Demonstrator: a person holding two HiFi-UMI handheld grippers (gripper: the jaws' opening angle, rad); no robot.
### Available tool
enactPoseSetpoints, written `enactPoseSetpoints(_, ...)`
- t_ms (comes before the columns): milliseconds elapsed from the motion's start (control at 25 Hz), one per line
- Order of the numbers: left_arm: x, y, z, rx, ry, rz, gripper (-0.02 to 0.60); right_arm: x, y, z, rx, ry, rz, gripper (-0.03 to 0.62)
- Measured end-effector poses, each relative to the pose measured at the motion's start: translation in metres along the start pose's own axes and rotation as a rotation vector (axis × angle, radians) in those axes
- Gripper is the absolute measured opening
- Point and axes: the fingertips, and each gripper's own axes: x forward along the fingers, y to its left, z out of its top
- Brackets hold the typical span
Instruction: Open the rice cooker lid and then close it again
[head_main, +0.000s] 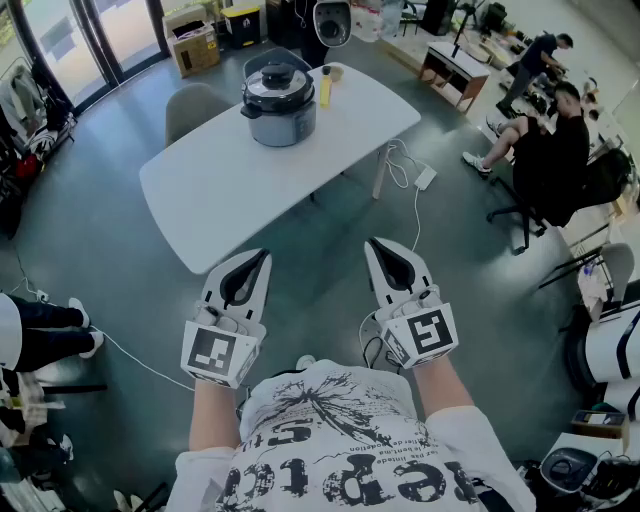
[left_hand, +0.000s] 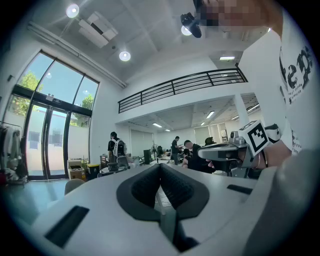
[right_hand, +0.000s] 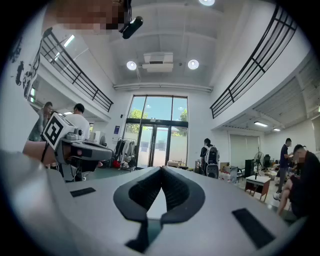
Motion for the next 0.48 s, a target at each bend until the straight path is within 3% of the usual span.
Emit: enactPoseSetpoints(480, -0.015, 0.005, -0.003, 0.027, 0.035, -0.029, 0.012, -0.002, 0.015, 0.007, 0.011, 0.006, -0.005, 0.014)
